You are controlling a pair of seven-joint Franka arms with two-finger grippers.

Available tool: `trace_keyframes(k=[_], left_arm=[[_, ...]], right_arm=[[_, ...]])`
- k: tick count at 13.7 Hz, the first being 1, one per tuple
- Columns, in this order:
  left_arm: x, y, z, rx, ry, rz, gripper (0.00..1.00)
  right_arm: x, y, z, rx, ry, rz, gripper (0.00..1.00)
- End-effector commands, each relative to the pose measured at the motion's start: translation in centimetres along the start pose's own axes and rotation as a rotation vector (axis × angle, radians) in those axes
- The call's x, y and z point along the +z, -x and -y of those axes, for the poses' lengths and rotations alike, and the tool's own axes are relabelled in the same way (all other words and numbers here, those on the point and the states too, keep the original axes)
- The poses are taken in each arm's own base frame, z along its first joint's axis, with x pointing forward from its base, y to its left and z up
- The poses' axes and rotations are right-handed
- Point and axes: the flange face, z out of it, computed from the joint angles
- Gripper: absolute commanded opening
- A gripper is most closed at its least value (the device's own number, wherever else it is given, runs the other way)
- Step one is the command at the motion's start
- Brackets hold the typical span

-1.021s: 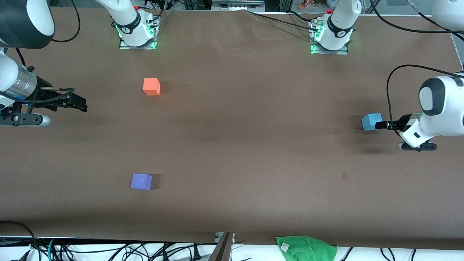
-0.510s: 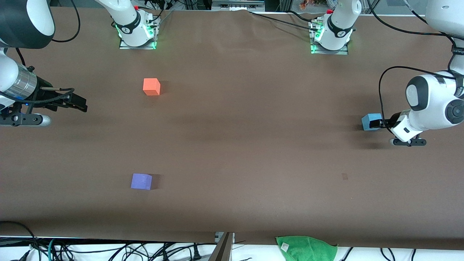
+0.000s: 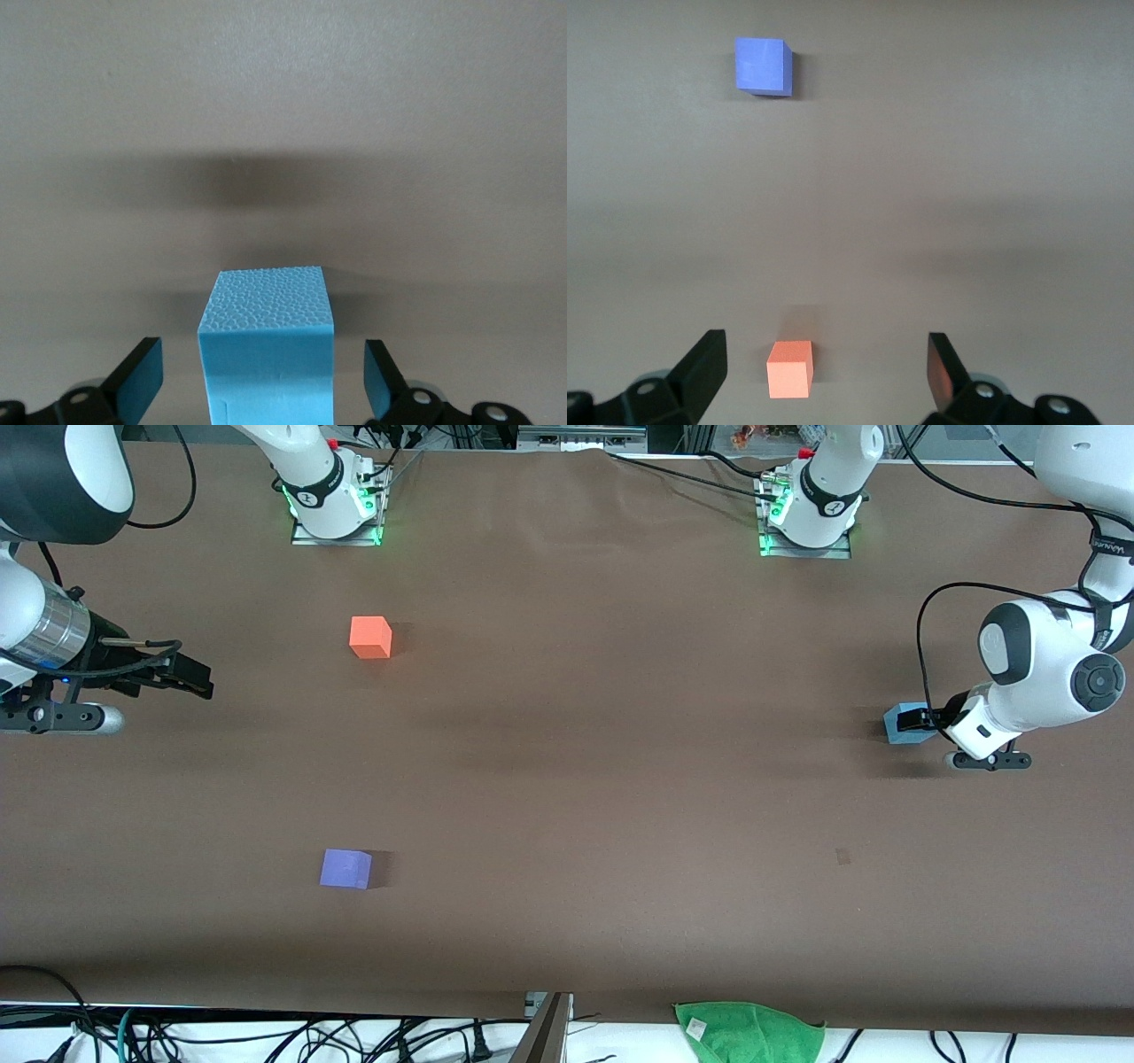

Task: Place blue block between orange and purple blocks
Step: 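Close the left gripper on the light-blue cube and lift it, then carry the light-blue cube with the left gripper toward the table middle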

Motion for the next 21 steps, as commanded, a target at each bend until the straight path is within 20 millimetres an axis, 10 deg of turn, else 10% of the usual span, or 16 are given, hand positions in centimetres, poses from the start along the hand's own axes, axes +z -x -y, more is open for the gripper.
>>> trace_keyframes(k=[1, 5, 8, 16, 21], left_arm=[[-0.1, 1.2, 0.0, 0.031, -0.022, -0.022, 1.00], [0.4, 1.2, 0.0, 0.029, -0.019, -0.015, 1.00], [0.3, 1.3, 0.4, 0.020, -0.015, -0.011, 0.73], [1.6, 1.3, 1.2, 0.010, -0.005, 0.011, 0.50], [-1.9, -0.8, -1.2, 0.026, 0.023, 0.026, 0.50]], right_arm=[[-0.1, 0.2, -0.2, -0.002, -0.013, 0.006, 1.00], [-0.1, 0.2, -0.2, -0.002, -0.013, 0.005, 1.00], [-0.1, 0.2, -0.2, -0.002, -0.013, 0.005, 1.00], [-0.1, 0.2, -0.2, -0.002, -0.013, 0.005, 1.00], [-0.1, 0.2, -0.2, 0.000, -0.015, 0.006, 1.00]])
